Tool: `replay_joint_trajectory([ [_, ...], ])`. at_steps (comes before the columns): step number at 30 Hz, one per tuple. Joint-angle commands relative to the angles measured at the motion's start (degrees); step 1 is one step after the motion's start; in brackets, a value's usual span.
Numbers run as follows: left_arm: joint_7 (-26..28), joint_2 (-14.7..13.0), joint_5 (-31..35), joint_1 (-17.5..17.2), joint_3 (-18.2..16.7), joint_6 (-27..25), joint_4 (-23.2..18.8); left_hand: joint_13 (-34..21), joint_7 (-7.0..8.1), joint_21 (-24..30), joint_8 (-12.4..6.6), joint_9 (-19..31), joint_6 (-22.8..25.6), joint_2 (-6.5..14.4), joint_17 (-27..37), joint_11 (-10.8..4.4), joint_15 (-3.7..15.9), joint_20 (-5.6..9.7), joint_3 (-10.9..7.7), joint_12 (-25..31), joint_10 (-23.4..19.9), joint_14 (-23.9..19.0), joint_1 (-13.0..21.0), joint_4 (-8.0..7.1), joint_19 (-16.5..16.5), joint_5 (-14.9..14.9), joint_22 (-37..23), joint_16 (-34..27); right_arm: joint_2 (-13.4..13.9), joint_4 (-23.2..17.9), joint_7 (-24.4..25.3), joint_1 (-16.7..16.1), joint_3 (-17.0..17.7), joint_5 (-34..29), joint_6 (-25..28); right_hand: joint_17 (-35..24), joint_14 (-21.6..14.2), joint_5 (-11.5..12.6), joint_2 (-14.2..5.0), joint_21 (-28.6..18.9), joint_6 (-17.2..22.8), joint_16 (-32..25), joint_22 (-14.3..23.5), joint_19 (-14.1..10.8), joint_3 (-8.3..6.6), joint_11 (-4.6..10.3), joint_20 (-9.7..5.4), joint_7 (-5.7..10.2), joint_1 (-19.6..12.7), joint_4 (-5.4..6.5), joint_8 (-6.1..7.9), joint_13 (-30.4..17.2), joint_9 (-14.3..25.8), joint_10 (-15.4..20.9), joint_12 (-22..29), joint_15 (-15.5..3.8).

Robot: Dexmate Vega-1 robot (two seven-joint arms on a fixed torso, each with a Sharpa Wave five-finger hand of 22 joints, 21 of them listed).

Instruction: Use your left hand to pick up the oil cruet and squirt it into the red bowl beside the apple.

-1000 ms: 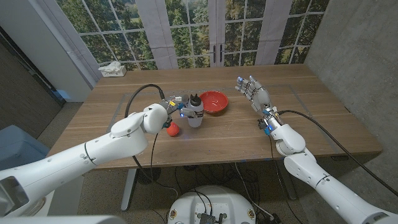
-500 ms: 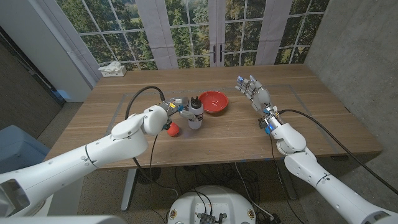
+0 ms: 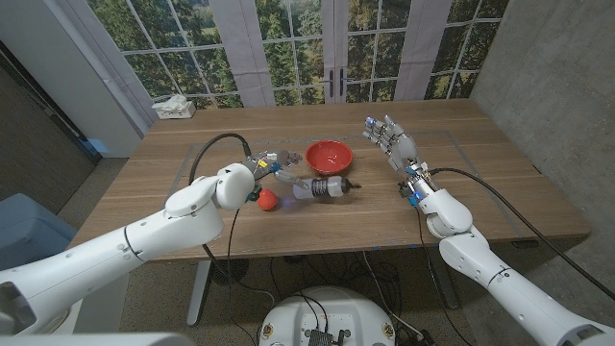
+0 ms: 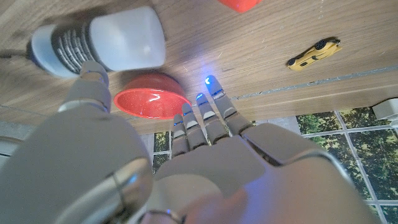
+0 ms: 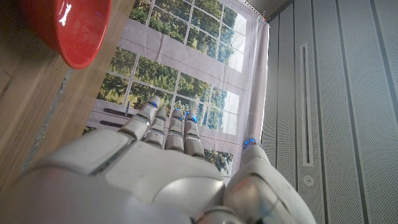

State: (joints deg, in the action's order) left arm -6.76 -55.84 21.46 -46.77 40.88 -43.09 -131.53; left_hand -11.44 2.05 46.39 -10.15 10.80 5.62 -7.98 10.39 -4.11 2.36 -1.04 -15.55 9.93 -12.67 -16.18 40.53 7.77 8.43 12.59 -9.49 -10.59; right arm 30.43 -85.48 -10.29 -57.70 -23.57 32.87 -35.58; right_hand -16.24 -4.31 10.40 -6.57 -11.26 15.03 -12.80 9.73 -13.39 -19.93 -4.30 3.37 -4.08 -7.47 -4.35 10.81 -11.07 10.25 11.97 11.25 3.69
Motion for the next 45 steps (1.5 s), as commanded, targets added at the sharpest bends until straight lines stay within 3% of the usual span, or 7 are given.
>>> replay_joint_trajectory([
  [1,6.08,-1.60,-4.33,-6.06,-6.60,4.81,-0.77,-0.02,0.54,-3.69,0.05,-0.09,-6.01,-0.05,0.00,1.26,-0.25,-1.20,1.63,0.01,6.97,4.55,-1.76,-0.40,-3.18,0.78,-0.35,0.31,-0.26,-0.60,0.80,0.51,-0.55,-1.14,0.77,-0.04,-0.24,-0.09,-0.66,0.04,0.01,-0.46,0.21,-0.08,-0.16,0.20,0.37,0.33,-0.07,-0.40,0.08,-0.09,0.18,0.13,0.06,0.42],
  [14,14.09,-2.29,-13.64,-14.26,-16.18,15.07,1.48,0.58,4.39,-16.99,0.36,-0.35,-24.22,3.24,-0.05,2.33,-3.98,-3.68,5.00,-0.01,30.57,25.19,-7.83,-2.48,-16.22,0.50,-0.43,0.82,-0.49,-0.90,1.39,1.44,-1.42,-1.96,2.35,-0.02,-0.17,-0.09,-0.62,0.05,-0.11,-0.44,0.21,-0.07,-0.14,0.25,0.39,0.49,0.01,-0.41,0.06,-0.09,0.18,0.01,0.02,0.41],
  [21,18.14,-1.25,-19.07,-18.75,-20.67,25.12,5.00,0.67,4.85,-23.99,0.10,-0.38,-32.01,5.76,0.02,2.33,-4.48,-3.04,6.24,0.11,40.39,37.57,-13.13,-4.59,-25.46,-0.56,-0.54,1.05,-0.46,-1.07,1.85,1.71,-1.76,-2.72,2.88,-0.01,-0.13,-0.09,-0.60,0.05,-0.21,-0.43,0.21,-0.07,-0.12,0.14,0.40,0.53,0.07,-0.40,0.03,-0.09,0.18,-0.06,0.01,0.45],
  [31,20.83,3.81,-29.18,-23.54,-26.21,41.12,11.82,1.09,6.43,-26.69,-2.37,-0.70,-25.53,9.79,0.06,0.72,-1.81,-1.65,7.21,1.67,38.49,37.53,-20.73,-8.31,-25.54,-0.55,-0.58,-0.57,-0.76,-0.78,2.98,2.18,-1.96,-4.11,2.81,-0.01,-0.08,-0.12,-0.19,0.00,-0.18,-0.40,0.21,-0.20,0.14,-0.07,0.64,0.41,0.43,-0.32,0.05,-0.10,0.17,-0.07,0.02,0.71],
  [34,19.95,5.99,-32.92,-24.23,-27.21,47.22,14.39,1.29,5.59,-27.15,-3.32,-0.92,-19.71,11.18,-0.23,-0.19,-0.35,-0.29,7.43,2.39,34.09,34.51,-22.97,-9.06,-22.83,0.06,-0.48,-1.03,-0.98,-0.78,3.60,2.13,-1.88,-4.29,2.78,0.00,-0.12,-0.13,-0.01,0.00,-0.20,-0.41,0.21,-0.21,0.25,-0.09,0.66,0.38,0.56,-0.30,0.04,-0.10,0.17,-0.08,0.03,0.75],
  [40,20.99,9.71,-34.75,-24.43,-27.99,54.18,18.00,1.38,4.76,-27.71,-3.02,-1.03,-17.88,12.11,-0.23,-0.89,0.50,1.14,7.71,2.19,32.57,33.46,-24.65,-9.83,-21.79,0.60,-0.45,-0.86,-1.22,-1.23,5.21,1.68,-1.46,-4.81,2.69,0.01,-0.19,-0.12,0.39,-0.01,-0.20,-0.43,0.21,-0.27,0.53,-0.32,0.69,0.37,0.93,-0.21,0.04,-0.10,0.17,0.00,0.07,0.80],
  [45,22.19,13.39,-36.00,-23.97,-28.16,58.58,20.71,1.48,4.31,-28.45,-2.41,-1.15,-15.36,15.81,-0.16,-2.08,1.39,2.23,7.77,1.84,30.62,31.97,-28.79,-13.11,-20.41,1.85,-0.47,-0.75,-0.92,-1.75,6.03,1.68,-1.10,-5.11,3.24,0.01,-0.19,-0.11,0.67,-0.02,-0.20,-0.42,0.21,-0.29,0.75,-0.30,0.68,0.43,1.25,-0.11,0.04,-0.11,0.17,0.04,0.09,0.80],
])
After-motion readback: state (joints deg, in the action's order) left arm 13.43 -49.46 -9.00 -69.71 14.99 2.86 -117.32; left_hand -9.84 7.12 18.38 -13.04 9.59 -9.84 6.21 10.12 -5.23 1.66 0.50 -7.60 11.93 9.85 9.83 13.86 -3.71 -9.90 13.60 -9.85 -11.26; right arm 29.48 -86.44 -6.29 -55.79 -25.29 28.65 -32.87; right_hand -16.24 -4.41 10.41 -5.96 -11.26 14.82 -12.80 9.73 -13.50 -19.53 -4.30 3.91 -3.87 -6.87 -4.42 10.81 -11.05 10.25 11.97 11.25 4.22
